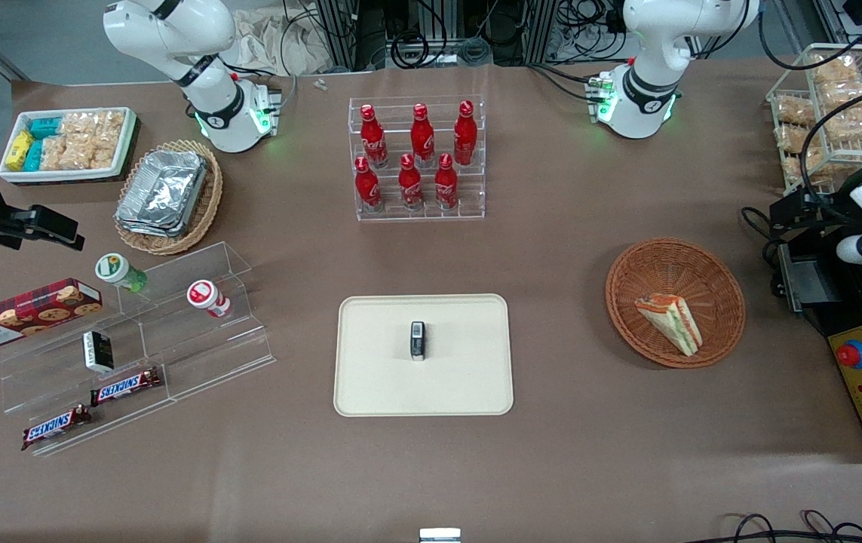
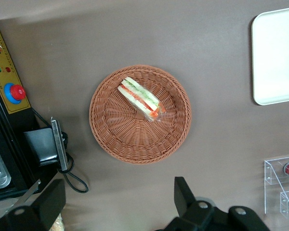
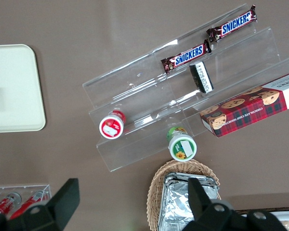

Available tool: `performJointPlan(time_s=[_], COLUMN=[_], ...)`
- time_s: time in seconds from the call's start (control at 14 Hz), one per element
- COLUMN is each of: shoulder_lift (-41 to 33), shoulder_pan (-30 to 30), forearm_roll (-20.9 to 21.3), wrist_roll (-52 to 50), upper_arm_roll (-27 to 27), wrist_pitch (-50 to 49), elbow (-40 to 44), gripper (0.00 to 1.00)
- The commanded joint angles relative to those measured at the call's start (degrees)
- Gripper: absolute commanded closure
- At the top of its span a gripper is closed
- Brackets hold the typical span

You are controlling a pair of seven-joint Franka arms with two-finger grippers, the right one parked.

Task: Place sandwich from basket to tray
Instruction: 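Move the left gripper down over the wrapped sandwich in the wicker basket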

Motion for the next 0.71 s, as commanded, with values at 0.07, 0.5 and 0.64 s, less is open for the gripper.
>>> performJointPlan(time_s=[0.07, 0.5, 0.64], shoulder_lift=[1.05, 2.11, 1.32], shoulder_pan=[0.28, -0.25, -0.25], forearm_roll=[-0.17, 0.0, -0.79], wrist_roll=[0.16, -18.15, -27.66], upper_arm_roll=[-0.31, -4.35, -4.7], wrist_pitch=[-1.7, 0.05, 4.51], elbow=[2.22, 0.12, -4.52], gripper=[0.0, 0.0, 0.0])
